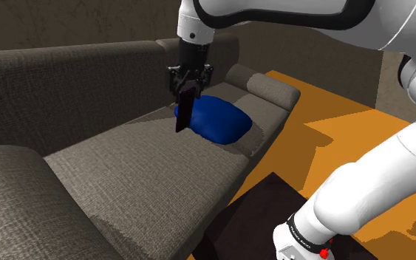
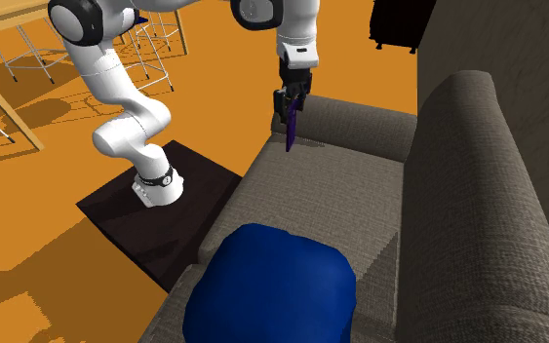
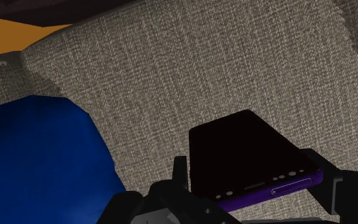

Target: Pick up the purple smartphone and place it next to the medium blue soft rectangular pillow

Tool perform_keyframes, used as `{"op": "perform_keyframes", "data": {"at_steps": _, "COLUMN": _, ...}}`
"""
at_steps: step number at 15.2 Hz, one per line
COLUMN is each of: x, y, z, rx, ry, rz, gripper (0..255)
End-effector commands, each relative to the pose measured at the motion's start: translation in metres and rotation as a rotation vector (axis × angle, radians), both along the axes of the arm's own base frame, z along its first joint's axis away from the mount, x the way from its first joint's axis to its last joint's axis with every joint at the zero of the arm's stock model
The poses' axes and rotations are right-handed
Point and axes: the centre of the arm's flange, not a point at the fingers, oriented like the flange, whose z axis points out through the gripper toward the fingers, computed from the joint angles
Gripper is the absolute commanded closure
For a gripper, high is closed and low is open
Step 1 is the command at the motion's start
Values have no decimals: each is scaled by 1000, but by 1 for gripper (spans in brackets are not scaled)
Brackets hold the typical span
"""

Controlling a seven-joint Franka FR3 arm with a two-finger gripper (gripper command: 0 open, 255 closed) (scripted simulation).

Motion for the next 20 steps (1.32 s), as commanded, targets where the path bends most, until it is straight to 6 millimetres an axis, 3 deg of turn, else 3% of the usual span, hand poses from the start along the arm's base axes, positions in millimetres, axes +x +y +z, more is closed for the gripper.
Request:
{"op": "perform_keyframes", "data": {"at_steps": 1, "x": 2, "y": -30, "z": 2, "rx": 1, "ry": 0, "rz": 1, "gripper": 255}}
{"op": "perform_keyframes", "data": {"at_steps": 20, "x": 27, "y": -279, "z": 4, "rx": 1, "ry": 0, "rz": 1, "gripper": 255}}
